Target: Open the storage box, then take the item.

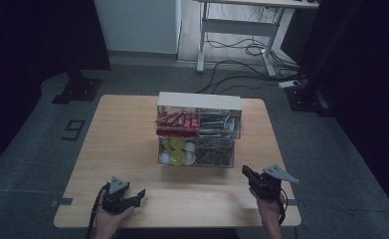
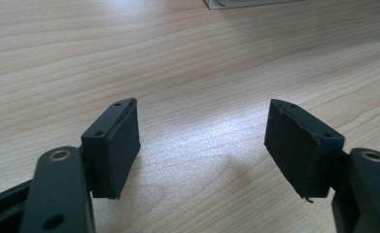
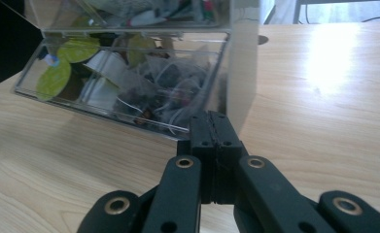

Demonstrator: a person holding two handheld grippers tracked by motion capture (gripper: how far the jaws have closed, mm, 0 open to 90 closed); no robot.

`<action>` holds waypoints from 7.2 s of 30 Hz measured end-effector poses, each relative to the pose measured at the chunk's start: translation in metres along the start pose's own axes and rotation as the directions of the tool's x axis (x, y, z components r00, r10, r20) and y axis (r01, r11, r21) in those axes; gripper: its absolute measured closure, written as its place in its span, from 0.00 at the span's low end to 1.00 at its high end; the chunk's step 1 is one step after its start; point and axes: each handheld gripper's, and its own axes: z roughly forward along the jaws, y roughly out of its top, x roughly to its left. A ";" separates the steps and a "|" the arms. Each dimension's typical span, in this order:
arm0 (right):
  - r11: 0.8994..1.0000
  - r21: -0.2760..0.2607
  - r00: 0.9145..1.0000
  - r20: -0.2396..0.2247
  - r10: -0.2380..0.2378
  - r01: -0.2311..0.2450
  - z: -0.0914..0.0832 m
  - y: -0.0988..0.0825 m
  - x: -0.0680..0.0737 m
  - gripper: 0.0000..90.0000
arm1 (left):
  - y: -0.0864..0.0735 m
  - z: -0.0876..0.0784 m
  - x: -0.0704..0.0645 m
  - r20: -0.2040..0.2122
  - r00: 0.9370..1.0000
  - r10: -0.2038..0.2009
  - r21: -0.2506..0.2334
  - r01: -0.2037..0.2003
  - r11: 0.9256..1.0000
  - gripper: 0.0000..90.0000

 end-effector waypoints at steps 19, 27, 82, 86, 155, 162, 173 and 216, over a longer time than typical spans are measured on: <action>0.999 0.007 0.993 -0.102 -0.053 0.054 0.020 0.011 0.032 0.99 | -0.001 -0.001 0.003 -0.017 1.000 -0.014 -0.016 0.013 1.000 0.33; 0.996 0.018 0.988 -0.132 -0.081 0.084 0.033 0.015 0.046 0.99 | -0.002 -0.002 0.004 -0.013 1.000 -0.022 -0.019 0.022 1.000 0.33; 0.987 0.144 0.976 -0.215 -0.036 0.068 0.082 -0.010 0.064 0.99 | -0.004 0.001 0.000 0.005 1.000 -0.008 -0.001 0.008 1.000 0.32; 0.986 0.146 0.976 -0.213 -0.050 0.083 0.081 -0.010 0.064 0.99 | -0.004 0.002 0.001 0.007 1.000 -0.008 0.004 0.008 1.000 0.32; 0.996 0.001 0.984 -0.154 -0.090 0.091 0.056 0.024 0.061 0.99 | -0.004 0.000 -0.003 0.000 1.000 0.001 -0.001 -0.001 1.000 0.32; 0.997 -0.006 0.983 -0.164 -0.083 0.083 0.059 0.029 0.060 0.99 | -0.003 0.001 0.001 -0.006 1.000 -0.009 -0.002 0.009 1.000 0.32; 0.998 -0.053 0.983 -0.179 -0.050 0.041 0.061 0.047 0.056 0.99 | -0.001 -0.001 0.000 -0.001 1.000 -0.008 -0.004 0.008 1.000 0.32; 0.993 -0.114 0.976 -0.219 0.007 -0.033 0.063 0.057 0.045 0.99 | 0.032 -0.006 -0.030 -0.019 0.999 -0.036 -0.038 0.035 0.999 0.31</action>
